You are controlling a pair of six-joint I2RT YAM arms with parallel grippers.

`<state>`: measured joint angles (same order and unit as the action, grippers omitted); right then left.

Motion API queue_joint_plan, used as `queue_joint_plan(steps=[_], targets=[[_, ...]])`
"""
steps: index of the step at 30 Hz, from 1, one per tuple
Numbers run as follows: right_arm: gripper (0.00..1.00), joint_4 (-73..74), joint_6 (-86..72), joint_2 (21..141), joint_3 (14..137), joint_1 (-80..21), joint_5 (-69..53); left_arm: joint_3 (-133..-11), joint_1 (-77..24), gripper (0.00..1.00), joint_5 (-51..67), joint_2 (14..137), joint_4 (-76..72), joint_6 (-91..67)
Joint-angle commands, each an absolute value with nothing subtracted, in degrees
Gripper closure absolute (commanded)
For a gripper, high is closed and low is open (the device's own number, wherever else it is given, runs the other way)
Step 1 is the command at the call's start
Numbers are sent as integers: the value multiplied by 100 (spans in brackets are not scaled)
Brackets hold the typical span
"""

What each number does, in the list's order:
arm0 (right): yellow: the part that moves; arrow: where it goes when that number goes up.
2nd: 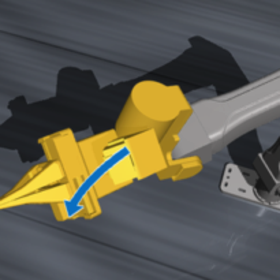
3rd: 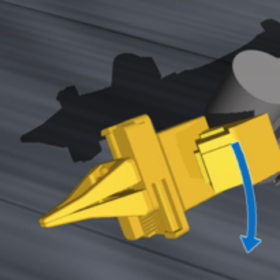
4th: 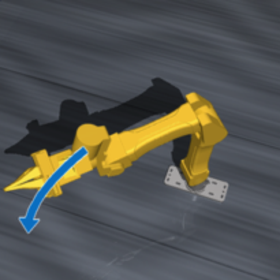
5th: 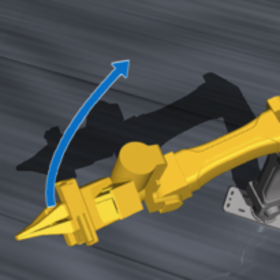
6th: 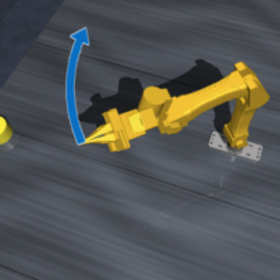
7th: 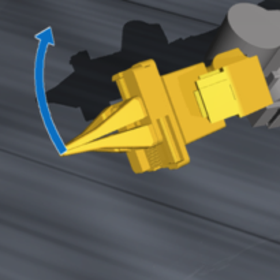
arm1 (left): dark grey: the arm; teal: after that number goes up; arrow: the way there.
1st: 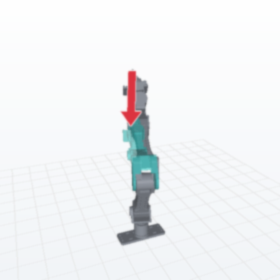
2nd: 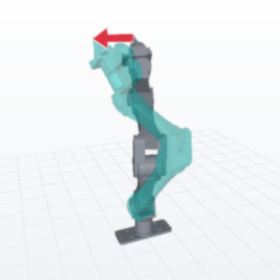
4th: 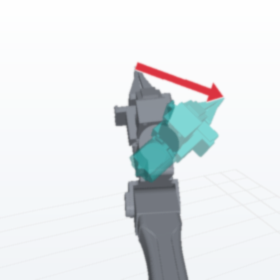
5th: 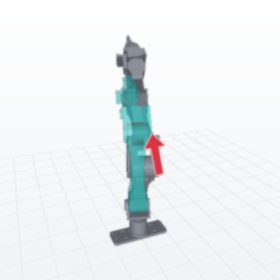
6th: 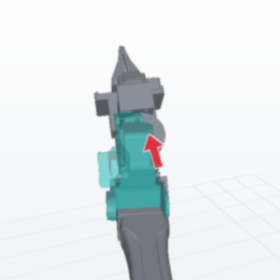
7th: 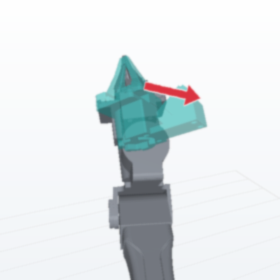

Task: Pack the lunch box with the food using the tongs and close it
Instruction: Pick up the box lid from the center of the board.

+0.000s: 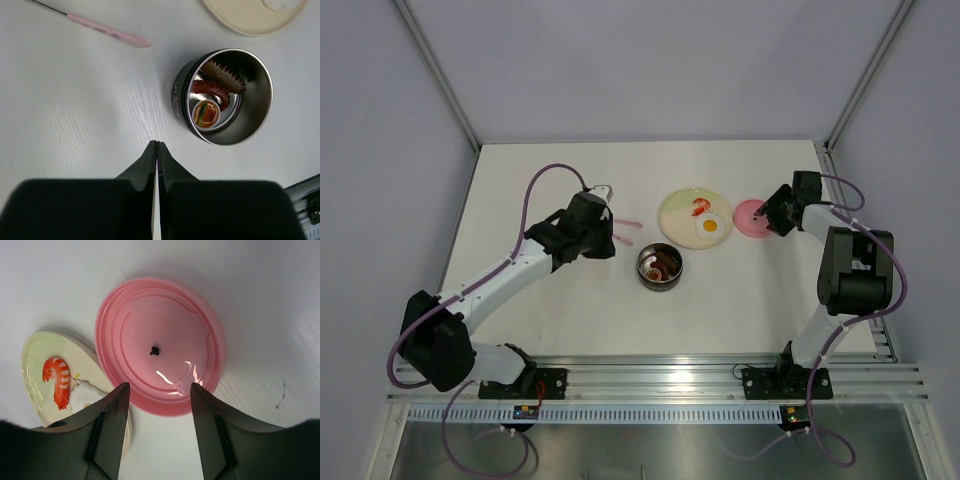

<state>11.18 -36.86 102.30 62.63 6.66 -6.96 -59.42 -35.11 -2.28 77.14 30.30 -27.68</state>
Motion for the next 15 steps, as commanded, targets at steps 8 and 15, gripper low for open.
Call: queue_joint_plan(steps=[8,15], targets=[[40,984,-3498,9730,5985,694,-273,-6038,-3480,100,-246,7673,2848,-2804],[38,967,-3375,9133,5749,694,-71,-5968,-3480,100,-281,7559,2856,-2812]])
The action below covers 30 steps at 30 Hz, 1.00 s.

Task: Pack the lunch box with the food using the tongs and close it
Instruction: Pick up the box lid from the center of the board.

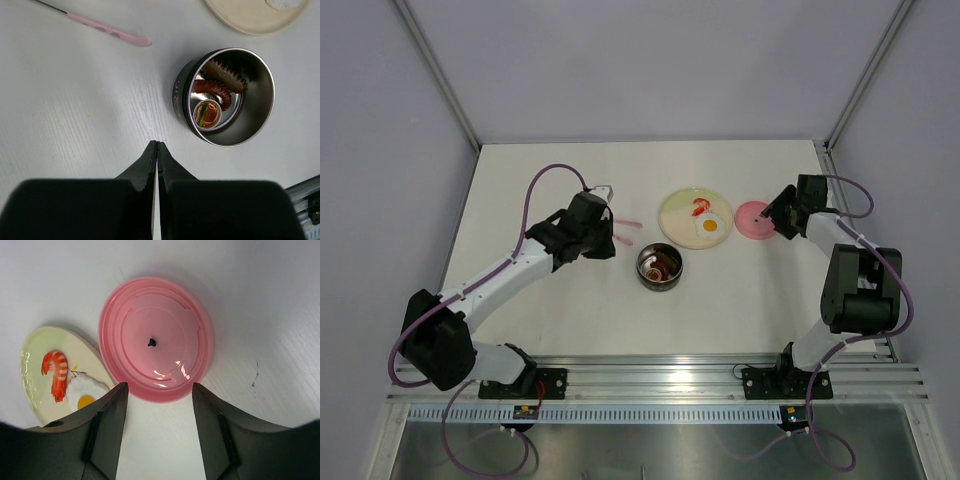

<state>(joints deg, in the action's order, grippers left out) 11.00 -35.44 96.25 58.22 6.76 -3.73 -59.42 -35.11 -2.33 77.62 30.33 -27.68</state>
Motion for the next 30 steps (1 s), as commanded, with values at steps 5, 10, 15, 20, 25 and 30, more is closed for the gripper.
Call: queue_joint_plan(steps=[5,10,15,20,25,30], targets=[[34,1046,-3261,8912,5546,703,254,-5915,-3481,100,-281,7497,2848,-2812],[29,1133,-3156,9271,5440,729,238,-5897,-3480,100,-246,7506,2830,-2821],[38,1099,-3138,9869,5625,729,9,-5950,-3481,100,-193,7550,2839,-2821],[63,1037,-3129,10072,5713,738,-202,-6003,-3480,100,-246,7497,2883,-2804],[97,1098,-3147,9739,5643,738,-62,-6187,-3480,99,-334,7400,3005,-2725],[100,1388,-3208,8792,5423,730,-35,-6460,-3472,91,-352,7269,3067,-2663]])
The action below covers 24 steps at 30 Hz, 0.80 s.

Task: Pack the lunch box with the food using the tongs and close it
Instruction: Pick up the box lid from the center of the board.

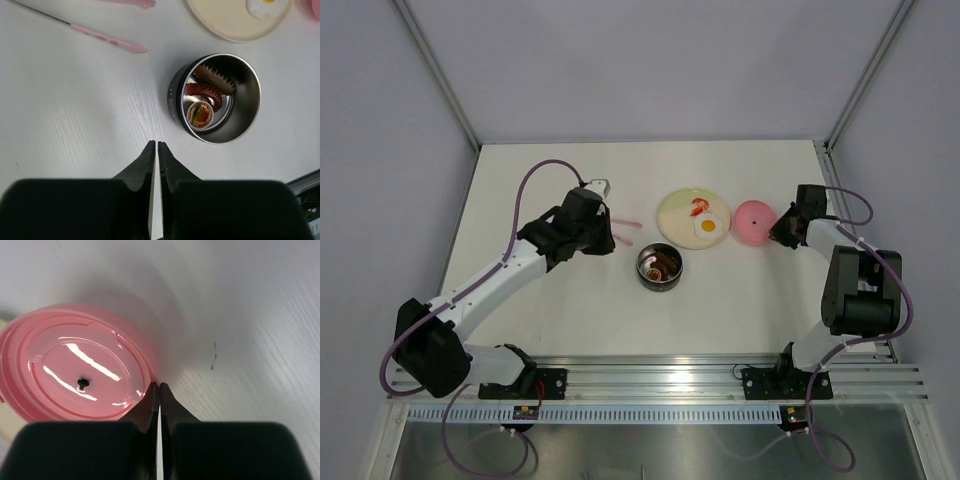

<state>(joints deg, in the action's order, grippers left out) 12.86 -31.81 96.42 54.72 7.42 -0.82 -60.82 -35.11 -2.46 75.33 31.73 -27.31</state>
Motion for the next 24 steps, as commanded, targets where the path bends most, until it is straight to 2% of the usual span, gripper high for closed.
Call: queue_joint_plan(steps=[1,2,5,6,8,9,12,16,18,24], targets=[[100,1467,-3243,8606,5371,738,-26,-6599,-3472,88,-352,7260,3093,-2637],[100,1503,-3269,8422,5231,730,-35,-6696,-3463,78,-343,7268,3137,-2619],[100,1643,-3296,7648,5011,729,-114,-7013,-3437,61,-343,7295,3313,-2558],[100,1661,-3296,7290,4975,729,-184,-7075,-3419,50,-325,7251,3340,-2540],[100,1653,-3296,6945,4887,729,-690,-7171,-3375,35,-220,7199,3375,-2558],[100,1609,-3287,6648,4869,703,-903,-7189,-3314,23,-37,7172,3366,-2566],[100,1617,-3279,6224,4930,309,-1432,-7329,-3174,14,578,7128,3314,-2628],[100,1881,-3261,5959,5133,-815,-1485,-7357,-2997,10,1545,7154,2954,-2873],[100,1890,-3383,5880,5124,-1219,-1616,-7261,-2971,11,2029,7163,2691,-2970],[100,1653,-3533,5713,4896,-1459,-2258,-6593,-2857,13,3196,7128,1524,-3743]])
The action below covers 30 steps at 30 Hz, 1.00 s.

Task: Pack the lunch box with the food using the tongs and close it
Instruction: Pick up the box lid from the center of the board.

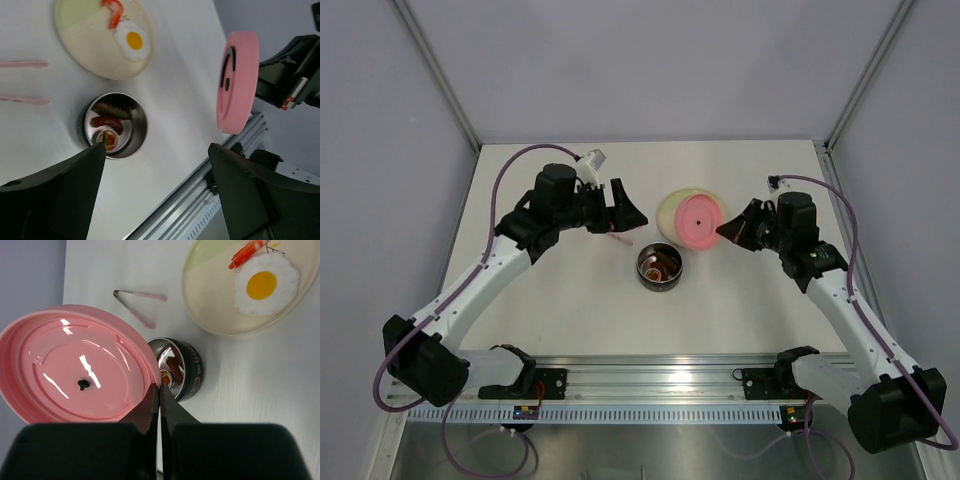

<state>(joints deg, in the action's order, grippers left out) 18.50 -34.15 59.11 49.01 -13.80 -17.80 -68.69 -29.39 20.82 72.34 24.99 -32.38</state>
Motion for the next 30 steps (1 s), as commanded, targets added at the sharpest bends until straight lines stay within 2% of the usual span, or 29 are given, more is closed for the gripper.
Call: queue_joint_plan(steps=[1,5,18,22,28,30], targets=[[100,1713,-3507,5739,4904,-1502,-2311,-6496,-2865,14,3356,7137,1320,-4014],[100,1951,-3375,5818,5053,-1661,-2382,-5925,-2865,14,3902,7093,379,-4614],[100,1960,-3314,6230,5308,-1986,-2232,-5871,-2900,16,3929,7224,106,-4790],[100,1951,-3226,6442,5510,-2170,-2189,-6073,-3032,17,3736,7374,448,-4501],[100,1969,-3111,6732,5730,-2390,-2022,-6196,-3181,26,3402,7637,887,-4175],[100,1969,-3103,6820,5766,-2426,-2013,-6258,-3243,34,3331,7716,1011,-4113]])
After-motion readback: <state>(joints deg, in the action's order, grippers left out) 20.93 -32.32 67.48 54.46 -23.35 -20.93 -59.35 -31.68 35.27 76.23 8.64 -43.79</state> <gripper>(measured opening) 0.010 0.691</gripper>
